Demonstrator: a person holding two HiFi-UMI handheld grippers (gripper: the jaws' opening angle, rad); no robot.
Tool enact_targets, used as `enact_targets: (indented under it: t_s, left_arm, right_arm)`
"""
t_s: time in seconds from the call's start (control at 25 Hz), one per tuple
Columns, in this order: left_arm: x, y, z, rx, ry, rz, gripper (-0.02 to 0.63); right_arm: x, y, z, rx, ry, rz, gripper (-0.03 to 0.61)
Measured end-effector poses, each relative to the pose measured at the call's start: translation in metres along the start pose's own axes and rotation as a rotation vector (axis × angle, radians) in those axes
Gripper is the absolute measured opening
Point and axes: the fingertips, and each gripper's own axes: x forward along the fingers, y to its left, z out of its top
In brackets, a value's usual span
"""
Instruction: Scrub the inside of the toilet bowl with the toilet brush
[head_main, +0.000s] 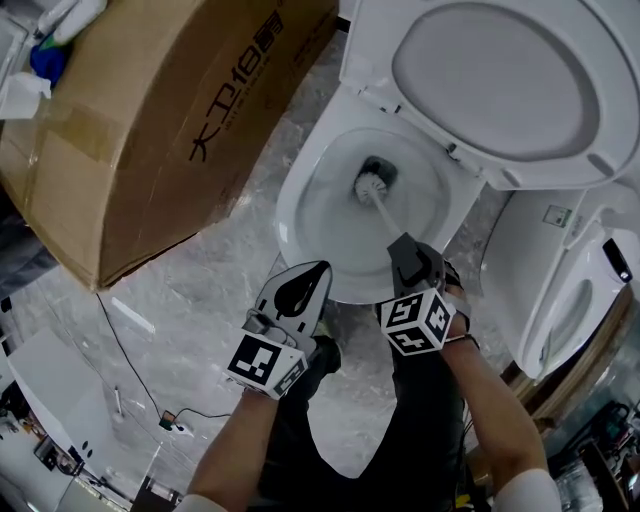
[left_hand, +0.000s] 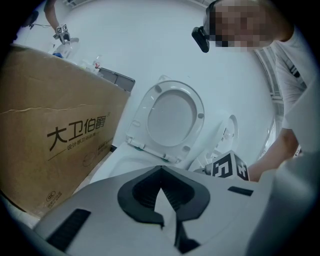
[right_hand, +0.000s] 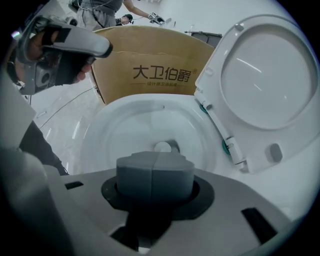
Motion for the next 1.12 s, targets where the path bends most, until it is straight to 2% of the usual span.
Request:
enact_targets:
  t_s: [0.32, 0.52, 0.72, 0.92, 1.12]
  left_arm:
    - [0.019, 0.000, -0.002, 0.011, -0.006, -0.014, 0.008]
    - [0.022, -0.005, 0.011, 0.023, -0.009, -0.012, 0.008]
    - [0.011, -0.021, 0.034, 0.035, -0.012, -0.015, 0.008]
    - [-0.005, -0.046, 0.060, 0.059, -0.011, -0.029, 0.008]
    - [-0.024, -0.079, 0.087, 0.099, 0.000, -0.053, 0.008]
  right_arm:
    - [0.035, -0.014, -0.006, -0.025, 0.032, -0.036, 0.156]
    - [0.032, -0.031, -0.002, 0.070, 0.025, -0.022, 0.155]
    - [-0.011, -0.029, -0.001, 0.189, -0.001, 0.034, 0.155]
    - [-0.073, -0.036, -0.001, 0.358, -0.071, 0.095, 0.155]
    - [-0.144, -0.044, 0.001, 0.444, -0.148, 0.111, 0.156]
